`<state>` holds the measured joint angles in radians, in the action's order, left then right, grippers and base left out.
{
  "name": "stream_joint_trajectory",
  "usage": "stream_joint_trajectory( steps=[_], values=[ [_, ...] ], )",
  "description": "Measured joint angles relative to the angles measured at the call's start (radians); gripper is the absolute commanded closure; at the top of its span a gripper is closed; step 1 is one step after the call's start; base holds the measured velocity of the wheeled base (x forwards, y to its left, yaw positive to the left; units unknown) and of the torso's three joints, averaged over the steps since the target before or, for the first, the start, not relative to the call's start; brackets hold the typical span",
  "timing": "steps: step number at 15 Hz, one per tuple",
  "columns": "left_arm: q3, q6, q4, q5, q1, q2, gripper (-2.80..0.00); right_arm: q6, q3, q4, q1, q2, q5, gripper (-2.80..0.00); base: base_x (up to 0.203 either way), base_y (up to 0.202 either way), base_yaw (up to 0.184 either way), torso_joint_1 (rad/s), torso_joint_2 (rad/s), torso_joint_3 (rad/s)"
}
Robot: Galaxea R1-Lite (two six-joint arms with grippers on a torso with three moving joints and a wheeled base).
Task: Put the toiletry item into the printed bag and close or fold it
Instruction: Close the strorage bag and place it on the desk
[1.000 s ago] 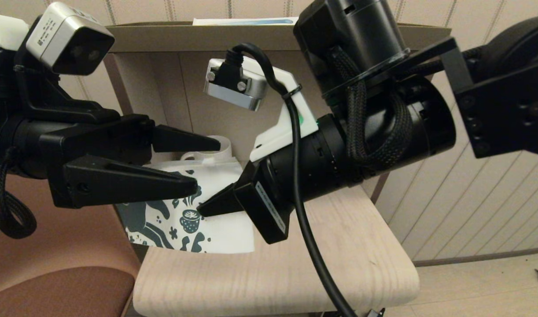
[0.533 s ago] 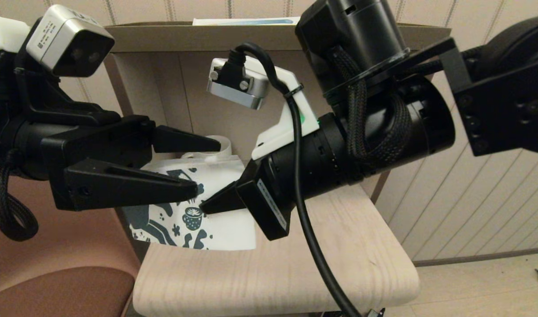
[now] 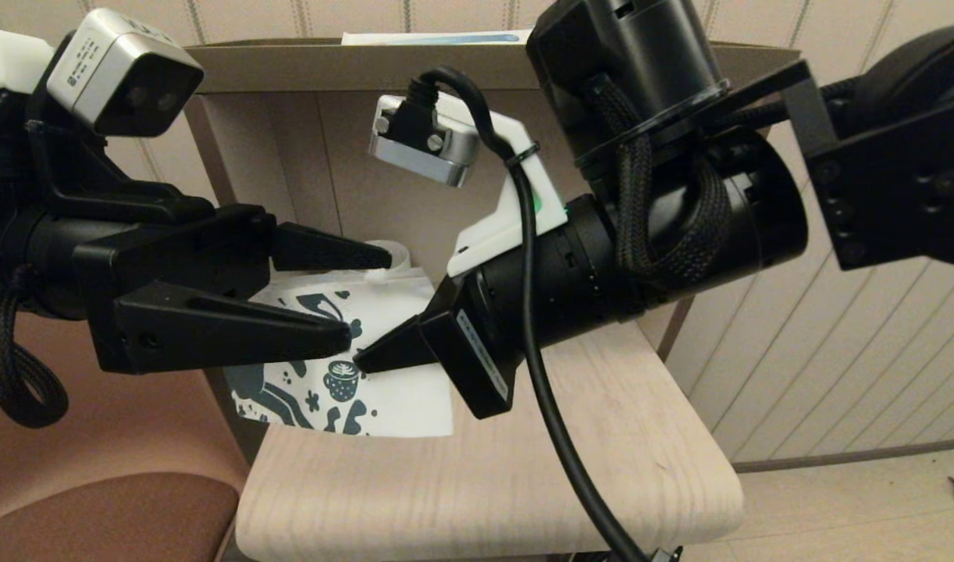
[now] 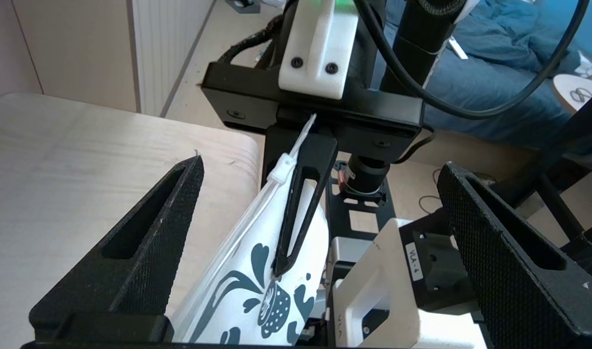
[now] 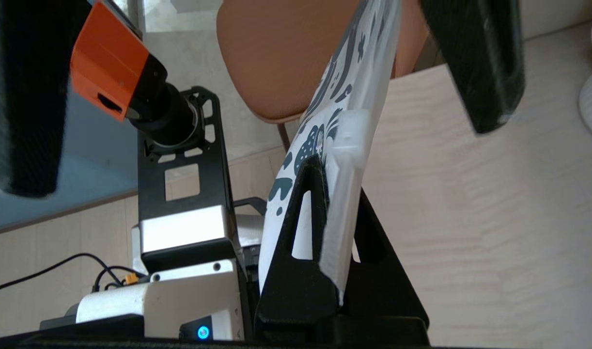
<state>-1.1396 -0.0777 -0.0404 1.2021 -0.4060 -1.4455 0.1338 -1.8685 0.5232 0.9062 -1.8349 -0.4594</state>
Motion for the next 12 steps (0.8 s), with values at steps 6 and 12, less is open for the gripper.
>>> stream_joint_trajectory(
  steps=[6,12],
  values=[
    [0.001,0.000,0.000,0.000,-0.004,0.000,-2.80,-0.001,-0.007,0.000,0.000,-0.009,0.000,0.00,0.000,0.000,0.000,0.000,0.00,0.000],
    [0.010,-0.019,0.000,0.000,-0.003,0.002,0.00,0.000,-0.009,0.000,0.000,-0.012,0.000,0.00,0.000,0.000,0.000,0.000,0.00,0.000]
  ],
)
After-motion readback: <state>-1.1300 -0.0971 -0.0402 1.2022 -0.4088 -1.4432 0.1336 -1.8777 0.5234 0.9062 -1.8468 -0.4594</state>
